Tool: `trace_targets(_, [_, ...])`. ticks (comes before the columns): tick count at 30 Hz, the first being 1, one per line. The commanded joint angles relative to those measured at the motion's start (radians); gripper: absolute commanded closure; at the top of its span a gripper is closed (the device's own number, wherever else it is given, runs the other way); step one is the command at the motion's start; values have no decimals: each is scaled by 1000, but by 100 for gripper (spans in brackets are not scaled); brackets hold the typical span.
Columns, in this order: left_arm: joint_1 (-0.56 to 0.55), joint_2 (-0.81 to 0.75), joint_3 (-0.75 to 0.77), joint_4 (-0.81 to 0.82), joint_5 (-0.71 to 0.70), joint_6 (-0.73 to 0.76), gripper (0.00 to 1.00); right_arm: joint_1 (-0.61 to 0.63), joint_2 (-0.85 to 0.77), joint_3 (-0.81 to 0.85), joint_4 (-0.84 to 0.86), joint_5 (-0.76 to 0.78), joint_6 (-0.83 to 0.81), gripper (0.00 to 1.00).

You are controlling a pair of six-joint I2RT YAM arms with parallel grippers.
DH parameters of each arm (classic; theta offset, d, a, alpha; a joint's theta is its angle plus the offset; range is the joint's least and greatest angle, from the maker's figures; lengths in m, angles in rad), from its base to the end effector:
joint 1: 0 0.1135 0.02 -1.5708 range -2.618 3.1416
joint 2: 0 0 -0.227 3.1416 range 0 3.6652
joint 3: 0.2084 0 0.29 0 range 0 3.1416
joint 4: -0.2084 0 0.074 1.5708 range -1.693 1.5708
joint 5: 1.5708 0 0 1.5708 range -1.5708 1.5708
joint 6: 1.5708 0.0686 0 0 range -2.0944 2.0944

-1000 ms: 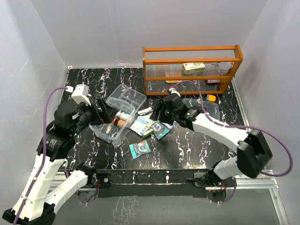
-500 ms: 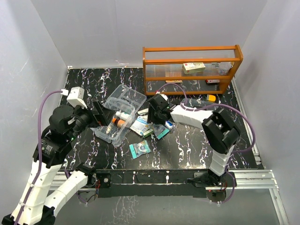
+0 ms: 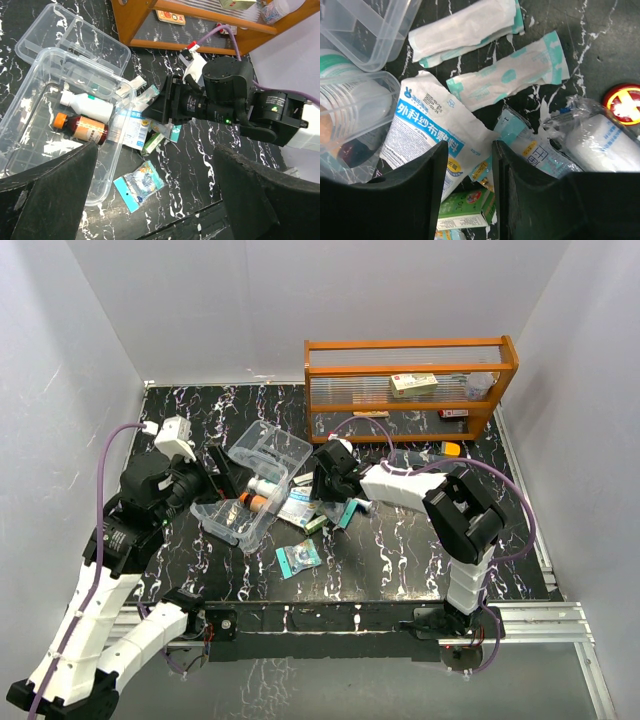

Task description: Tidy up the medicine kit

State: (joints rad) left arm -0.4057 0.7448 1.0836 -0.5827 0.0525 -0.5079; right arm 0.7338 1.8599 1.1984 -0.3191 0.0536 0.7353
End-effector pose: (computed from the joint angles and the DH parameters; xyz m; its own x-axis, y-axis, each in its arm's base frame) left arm 0.2182 -0.0977 0.3838 -0.4083 -0.3532 -0.8417 0.2773 0.8305 -0.4830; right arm 0.3179 0.2817 0.0857 -0.8913 0.0982 -0.4426 -0.0656 0.9380 0.3403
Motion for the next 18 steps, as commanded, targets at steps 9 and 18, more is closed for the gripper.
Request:
trace_targets(9, [2,18,-12,31,56,-44,1,0,3,-51,191,3,110,79])
trace_targets(18, [2,93,-17,79,271,39,6,-2,-151,-85,170,44,110,100])
